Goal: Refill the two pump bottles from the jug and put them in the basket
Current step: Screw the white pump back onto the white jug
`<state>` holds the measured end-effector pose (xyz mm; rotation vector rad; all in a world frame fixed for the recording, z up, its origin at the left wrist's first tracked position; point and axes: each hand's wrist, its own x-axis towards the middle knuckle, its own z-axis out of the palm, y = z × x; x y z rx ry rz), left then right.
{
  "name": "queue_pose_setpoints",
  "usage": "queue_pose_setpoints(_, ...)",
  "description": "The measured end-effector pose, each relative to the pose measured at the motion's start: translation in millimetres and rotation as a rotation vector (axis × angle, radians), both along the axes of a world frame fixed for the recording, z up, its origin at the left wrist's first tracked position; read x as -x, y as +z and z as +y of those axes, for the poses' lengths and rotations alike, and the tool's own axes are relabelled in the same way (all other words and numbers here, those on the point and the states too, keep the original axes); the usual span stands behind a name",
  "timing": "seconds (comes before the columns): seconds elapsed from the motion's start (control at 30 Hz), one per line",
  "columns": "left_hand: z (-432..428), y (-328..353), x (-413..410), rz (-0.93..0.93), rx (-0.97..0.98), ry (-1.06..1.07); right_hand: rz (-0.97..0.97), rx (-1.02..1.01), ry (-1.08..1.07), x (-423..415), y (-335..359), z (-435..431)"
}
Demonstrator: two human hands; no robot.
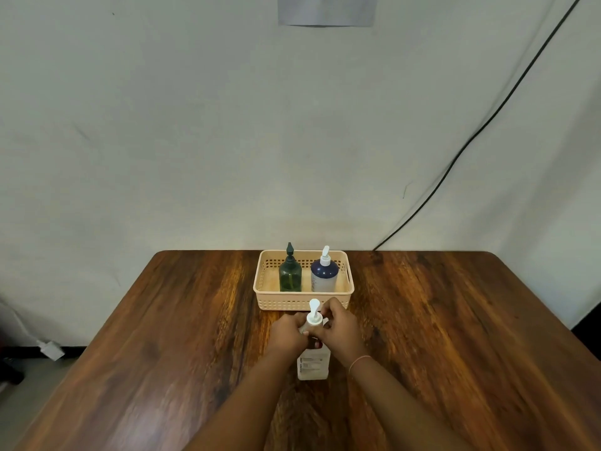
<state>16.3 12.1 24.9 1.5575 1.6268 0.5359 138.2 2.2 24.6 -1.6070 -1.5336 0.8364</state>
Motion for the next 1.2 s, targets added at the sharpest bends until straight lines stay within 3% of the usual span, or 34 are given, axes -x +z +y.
queue_pose_setpoints(0.13, 1.2, -1.9, 0.0, -0.003, -0.003, -0.004, -0.022, 0.078, 0.099, -5.7, 0.2, 4.2)
queue_pose_setpoints(0.3, 1.3, -1.4, -0.5, 0.03, -0.017, -0.02, -0.034, 0.075, -0.006, -6.5, 0.6, 2.6)
queue_pose_setpoints(0.43, 1.7, -2.4, -0.4, 0.029, -0.025, -0.009, -0.034, 0.083, 0.078, -9.0, 0.5, 4.0)
queue_pose_setpoints(0.57, 1.0, -2.3, 0.1, 0.021, -0.014, -0.002, -0.052, 0.08, -0.045, -9.3, -2.2, 1.6)
queue_pose_setpoints(0.73, 0.1, -0.2, -1.6, 0.051, -0.042, -0.014, -0.047, 0.045, 0.072, -2.9, -5.9, 3.3)
queue_pose_setpoints(1.07, 0.0, -2.6, 0.0, 0.019, -0.036, -0.006, 0.035, 0.005, -0.013, -0.1, -4.4, -0.1)
queue_pose_setpoints(1.2, -4.4, -2.0, 3.7, 0.028, -0.053, -0.023, 0.029, 0.059, -0.15, 2.0, -13.1, -11.8)
